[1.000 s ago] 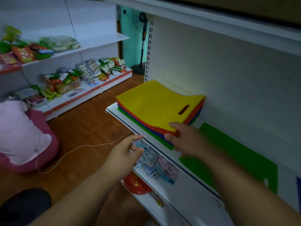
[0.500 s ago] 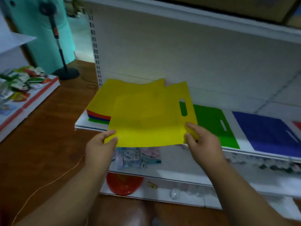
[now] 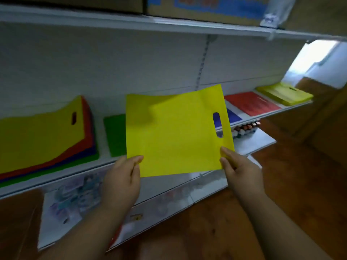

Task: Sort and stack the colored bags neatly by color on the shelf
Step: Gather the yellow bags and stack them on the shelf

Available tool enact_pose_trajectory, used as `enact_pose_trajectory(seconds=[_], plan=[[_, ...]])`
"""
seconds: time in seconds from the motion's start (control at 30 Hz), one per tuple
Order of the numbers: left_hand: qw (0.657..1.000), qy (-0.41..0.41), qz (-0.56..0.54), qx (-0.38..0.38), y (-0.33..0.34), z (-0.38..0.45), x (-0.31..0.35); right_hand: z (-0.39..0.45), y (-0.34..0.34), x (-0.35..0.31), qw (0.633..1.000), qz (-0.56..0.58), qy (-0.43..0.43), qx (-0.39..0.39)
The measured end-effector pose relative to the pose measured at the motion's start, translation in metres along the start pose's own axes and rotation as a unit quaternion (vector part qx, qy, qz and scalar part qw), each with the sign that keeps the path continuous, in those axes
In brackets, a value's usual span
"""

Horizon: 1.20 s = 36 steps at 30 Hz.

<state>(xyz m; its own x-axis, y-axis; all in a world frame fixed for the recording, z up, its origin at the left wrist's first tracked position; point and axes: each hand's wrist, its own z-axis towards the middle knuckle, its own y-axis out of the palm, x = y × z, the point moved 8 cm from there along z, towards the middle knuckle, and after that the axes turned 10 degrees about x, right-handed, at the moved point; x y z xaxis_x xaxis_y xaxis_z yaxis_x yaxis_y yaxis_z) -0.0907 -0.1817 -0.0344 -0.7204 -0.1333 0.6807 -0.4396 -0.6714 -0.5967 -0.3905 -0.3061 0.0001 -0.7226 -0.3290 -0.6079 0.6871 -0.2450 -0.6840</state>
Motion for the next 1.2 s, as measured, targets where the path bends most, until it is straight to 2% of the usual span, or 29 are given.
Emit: enact_pose_trajectory(seconds=[0.27,0.5,0.7,0.97,1.2], plan=[[0.985,0.136,-0.048,-0.096,0.19,-0.023,0.171,0.008,-0.146,0.203,0.986,-0.097,0.09,0.1],[0.975,0.177,-0.059,-0.123,0.321,-0.037,0.301,0.046,-0.241,0.337,0.974,-0.128,0.14,0.123],[0.97,0.196,-0.035,-0.139,0.399,-0.019,0.341,0.102,-0.253,0.407,0.973,-0.127,0.149,0.119],[0.965,0.212,-0.049,-0.149,0.528,0.053,0.396,0.212,-0.266,0.481,0.969,-0.155,0.15,0.121],[0.944,0.291,-0.061,-0.14,0.617,0.104,0.484,0.283,-0.299,0.559,0.96,-0.15,0.178,0.152]])
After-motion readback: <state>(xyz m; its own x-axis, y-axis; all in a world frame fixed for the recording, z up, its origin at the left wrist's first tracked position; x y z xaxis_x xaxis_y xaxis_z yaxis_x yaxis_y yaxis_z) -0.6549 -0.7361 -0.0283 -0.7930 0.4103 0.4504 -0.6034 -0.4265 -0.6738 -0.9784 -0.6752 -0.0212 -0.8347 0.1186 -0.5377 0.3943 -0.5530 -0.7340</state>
